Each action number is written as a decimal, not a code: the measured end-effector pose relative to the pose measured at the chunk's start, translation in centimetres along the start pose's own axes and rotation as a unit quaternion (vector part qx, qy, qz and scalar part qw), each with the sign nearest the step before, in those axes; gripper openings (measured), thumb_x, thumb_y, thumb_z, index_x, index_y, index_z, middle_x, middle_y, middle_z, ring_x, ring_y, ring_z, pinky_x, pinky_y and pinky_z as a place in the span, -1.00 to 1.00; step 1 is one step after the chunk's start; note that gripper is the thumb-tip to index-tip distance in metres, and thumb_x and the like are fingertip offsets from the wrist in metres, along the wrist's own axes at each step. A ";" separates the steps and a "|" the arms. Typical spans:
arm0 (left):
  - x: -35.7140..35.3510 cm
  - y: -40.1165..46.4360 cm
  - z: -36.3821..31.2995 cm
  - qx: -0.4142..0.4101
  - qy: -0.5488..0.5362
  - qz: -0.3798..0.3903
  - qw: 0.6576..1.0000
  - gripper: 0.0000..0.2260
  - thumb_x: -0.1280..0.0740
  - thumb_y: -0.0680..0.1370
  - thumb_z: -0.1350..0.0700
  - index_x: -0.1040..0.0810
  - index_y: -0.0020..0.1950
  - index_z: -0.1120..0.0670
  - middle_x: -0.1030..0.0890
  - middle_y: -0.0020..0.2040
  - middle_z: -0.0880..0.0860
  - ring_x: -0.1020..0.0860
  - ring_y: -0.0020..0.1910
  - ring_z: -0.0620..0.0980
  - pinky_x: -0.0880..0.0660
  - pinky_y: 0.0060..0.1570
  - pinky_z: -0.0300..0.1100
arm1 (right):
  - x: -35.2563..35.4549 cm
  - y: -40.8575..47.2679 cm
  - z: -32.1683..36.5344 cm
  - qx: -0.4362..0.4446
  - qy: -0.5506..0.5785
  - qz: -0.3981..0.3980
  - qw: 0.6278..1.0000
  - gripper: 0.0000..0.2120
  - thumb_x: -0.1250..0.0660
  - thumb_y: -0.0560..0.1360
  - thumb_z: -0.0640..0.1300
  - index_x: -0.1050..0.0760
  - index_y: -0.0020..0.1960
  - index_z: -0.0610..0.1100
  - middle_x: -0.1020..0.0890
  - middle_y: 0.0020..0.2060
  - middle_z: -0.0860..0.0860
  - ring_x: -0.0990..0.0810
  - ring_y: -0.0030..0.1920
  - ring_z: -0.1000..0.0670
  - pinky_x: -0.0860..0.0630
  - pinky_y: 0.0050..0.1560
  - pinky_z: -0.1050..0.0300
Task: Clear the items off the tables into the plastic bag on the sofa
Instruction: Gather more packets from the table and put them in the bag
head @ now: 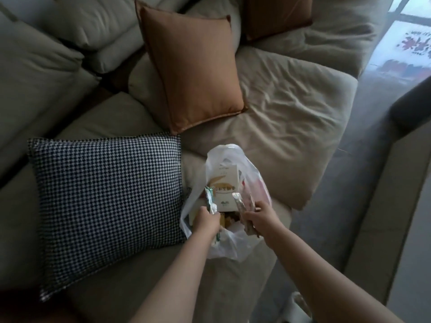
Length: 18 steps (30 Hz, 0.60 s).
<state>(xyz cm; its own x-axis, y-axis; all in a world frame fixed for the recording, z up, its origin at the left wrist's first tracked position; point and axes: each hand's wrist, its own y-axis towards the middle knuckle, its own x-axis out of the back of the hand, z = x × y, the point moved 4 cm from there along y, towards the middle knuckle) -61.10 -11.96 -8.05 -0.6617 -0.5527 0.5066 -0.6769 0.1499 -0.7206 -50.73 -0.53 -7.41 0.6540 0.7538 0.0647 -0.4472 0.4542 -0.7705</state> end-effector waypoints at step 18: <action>1.2 4.3 0.8 -0.049 0.112 0.072 0.990 -0.56 -0.28 0.55 0.08 -0.33 0.43 0.01 -0.52 0.29 0.06 -0.56 0.11 0.07 -0.55 0.14 0.03 | -2.0 2.6 -1.4 -0.076 0.020 -0.017 0.997 -0.69 -0.21 0.55 -0.30 -0.40 0.29 -0.24 -0.52 -0.16 -0.03 -0.51 -0.07 -0.02 -0.51 0.15 -0.05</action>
<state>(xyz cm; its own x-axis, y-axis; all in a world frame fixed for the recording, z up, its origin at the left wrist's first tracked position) -64.53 -12.61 -10.89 -0.8005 -0.3264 0.5026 -0.5918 0.2979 -0.7491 -52.30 -1.55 -10.42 0.6927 0.7178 0.0699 -0.3283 0.4002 -0.8556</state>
